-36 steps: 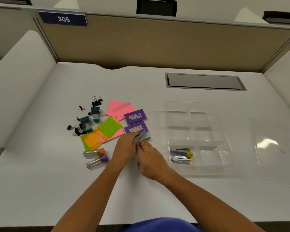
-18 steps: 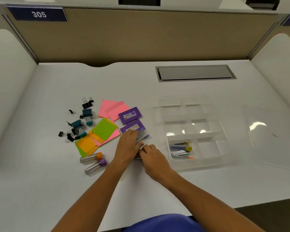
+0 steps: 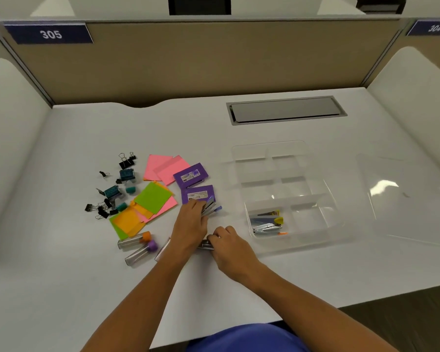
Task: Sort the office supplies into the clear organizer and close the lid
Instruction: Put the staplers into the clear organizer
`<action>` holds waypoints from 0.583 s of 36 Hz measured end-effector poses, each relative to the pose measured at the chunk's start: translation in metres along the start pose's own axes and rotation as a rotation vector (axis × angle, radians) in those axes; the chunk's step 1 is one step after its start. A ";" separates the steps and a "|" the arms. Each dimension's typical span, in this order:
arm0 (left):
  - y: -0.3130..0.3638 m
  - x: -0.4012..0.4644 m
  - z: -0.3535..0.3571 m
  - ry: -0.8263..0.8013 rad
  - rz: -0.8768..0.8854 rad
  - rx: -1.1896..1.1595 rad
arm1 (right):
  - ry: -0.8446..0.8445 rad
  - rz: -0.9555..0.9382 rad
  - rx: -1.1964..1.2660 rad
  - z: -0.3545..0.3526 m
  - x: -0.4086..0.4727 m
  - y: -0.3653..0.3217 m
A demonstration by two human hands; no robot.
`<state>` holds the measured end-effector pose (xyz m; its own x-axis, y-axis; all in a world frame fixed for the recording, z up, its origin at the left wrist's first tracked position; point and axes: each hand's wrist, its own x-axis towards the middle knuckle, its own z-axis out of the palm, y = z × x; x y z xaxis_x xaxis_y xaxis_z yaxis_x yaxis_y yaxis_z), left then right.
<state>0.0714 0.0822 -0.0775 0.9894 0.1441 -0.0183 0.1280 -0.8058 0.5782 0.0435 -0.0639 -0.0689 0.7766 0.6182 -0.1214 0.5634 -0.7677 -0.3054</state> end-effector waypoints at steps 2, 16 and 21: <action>0.003 -0.003 -0.001 0.063 0.001 -0.056 | 0.006 -0.002 0.048 -0.004 -0.003 0.002; 0.069 0.002 -0.007 0.350 -0.074 -0.331 | 0.118 0.011 0.197 -0.076 -0.033 0.048; 0.080 0.003 -0.005 0.364 -0.080 -0.348 | 0.155 0.063 0.202 -0.092 -0.036 0.059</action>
<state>0.0838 0.0212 -0.0277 0.8815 0.4381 0.1759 0.1105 -0.5537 0.8254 0.0746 -0.1474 0.0046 0.8512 0.5248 -0.0049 0.4566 -0.7451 -0.4861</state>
